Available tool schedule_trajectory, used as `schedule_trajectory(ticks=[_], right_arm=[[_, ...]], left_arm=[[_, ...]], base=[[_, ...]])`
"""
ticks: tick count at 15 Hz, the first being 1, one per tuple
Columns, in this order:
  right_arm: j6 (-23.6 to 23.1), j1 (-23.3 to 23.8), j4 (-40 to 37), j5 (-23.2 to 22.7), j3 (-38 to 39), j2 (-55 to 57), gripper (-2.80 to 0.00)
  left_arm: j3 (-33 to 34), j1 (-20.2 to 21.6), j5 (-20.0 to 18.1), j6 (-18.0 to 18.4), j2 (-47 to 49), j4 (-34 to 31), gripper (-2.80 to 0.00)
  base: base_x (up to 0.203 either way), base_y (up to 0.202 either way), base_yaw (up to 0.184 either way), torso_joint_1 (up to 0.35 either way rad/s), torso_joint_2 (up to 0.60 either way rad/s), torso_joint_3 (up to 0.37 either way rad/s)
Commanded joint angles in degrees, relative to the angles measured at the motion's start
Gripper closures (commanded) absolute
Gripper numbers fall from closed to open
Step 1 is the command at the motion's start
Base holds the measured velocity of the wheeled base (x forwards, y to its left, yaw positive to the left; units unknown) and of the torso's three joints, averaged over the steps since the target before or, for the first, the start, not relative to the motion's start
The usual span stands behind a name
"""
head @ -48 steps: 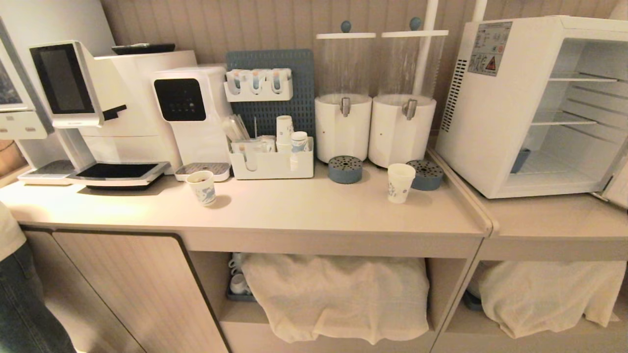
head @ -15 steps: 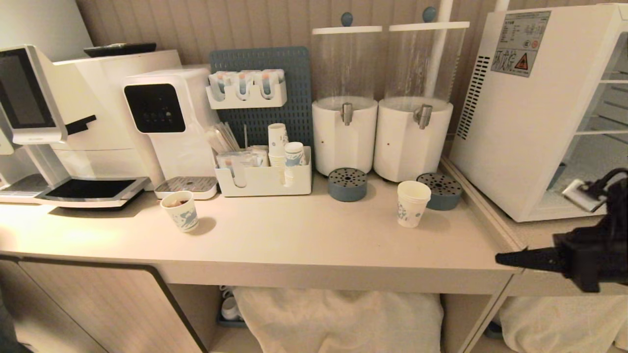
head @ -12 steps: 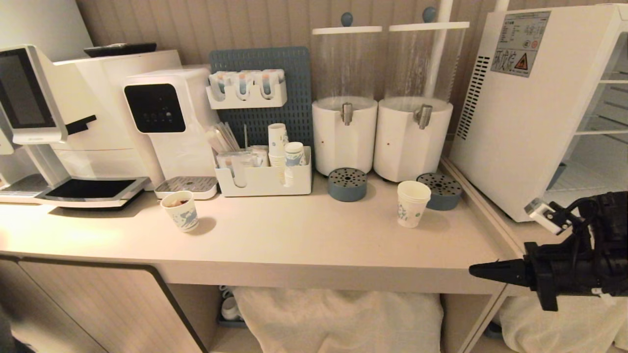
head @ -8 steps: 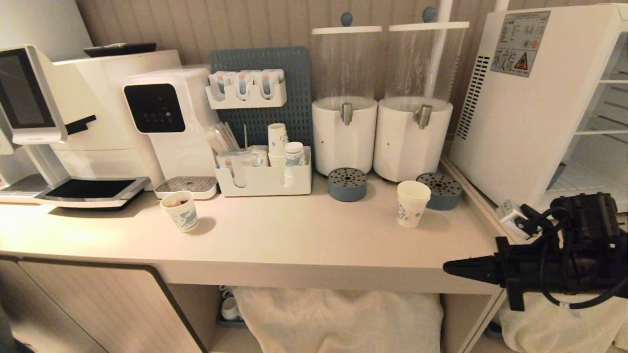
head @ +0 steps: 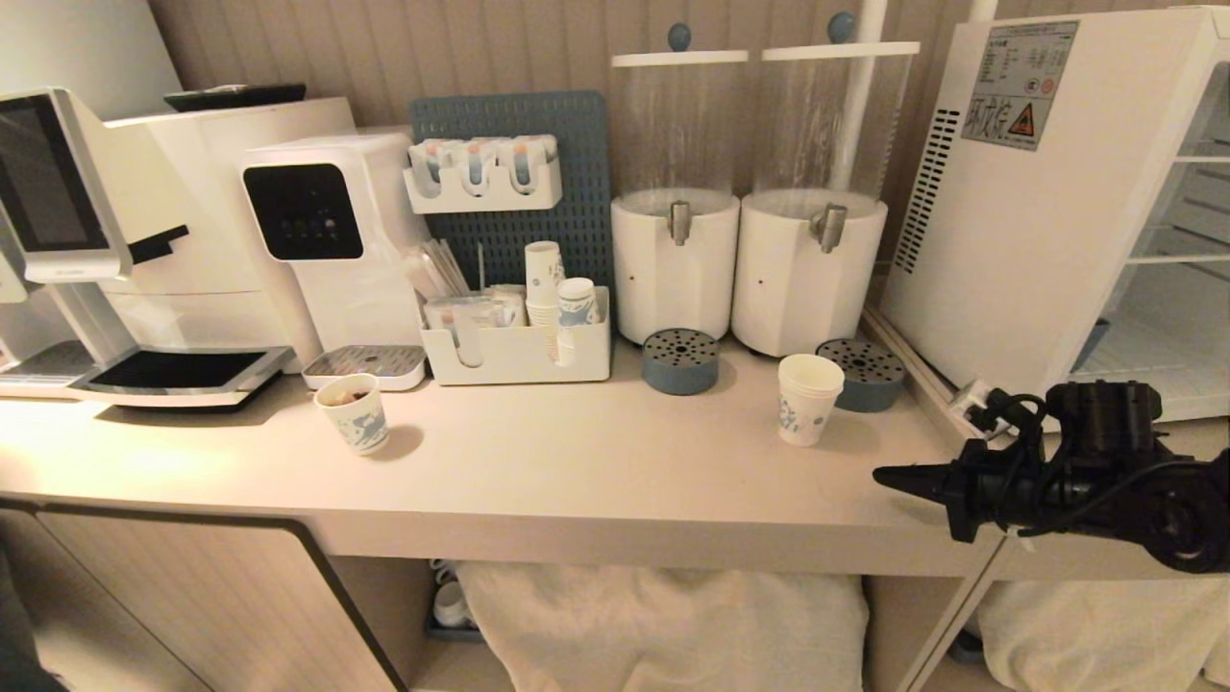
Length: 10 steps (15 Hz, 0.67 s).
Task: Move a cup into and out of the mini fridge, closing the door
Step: Put the paper cup in the freezer
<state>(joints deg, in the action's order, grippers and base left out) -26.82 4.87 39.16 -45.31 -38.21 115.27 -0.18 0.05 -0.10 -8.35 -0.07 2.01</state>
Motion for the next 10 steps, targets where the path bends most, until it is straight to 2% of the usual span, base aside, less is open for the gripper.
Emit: schedule_trajectory(ticks=[1, 5, 10], right_arm=[[-0.27, 2.41, -0.15, -0.31, -3.42, 4.61, -2.80], [-0.60, -0.10, -0.22, -0.30, -4.30, 4.00, -2.80], [-0.63, -2.99, -0.72, -0.30, -10.39, 5.94, -2.80]], left_arm=[[0.01, 0.04, 0.02, -0.09, -0.01, 0.01, 0.00], [0.01, 0.04, 0.02, -0.09, -0.01, 0.01, 0.00], [0.01, 0.04, 0.02, -0.17, -0.01, 0.01, 0.00]], base=[[0.000, 0.000, 0.000, 0.000, 0.00, 0.000], [0.000, 0.000, 0.000, 0.000, 0.00, 0.000], [0.000, 0.000, 0.000, 0.000, 0.00, 0.000]])
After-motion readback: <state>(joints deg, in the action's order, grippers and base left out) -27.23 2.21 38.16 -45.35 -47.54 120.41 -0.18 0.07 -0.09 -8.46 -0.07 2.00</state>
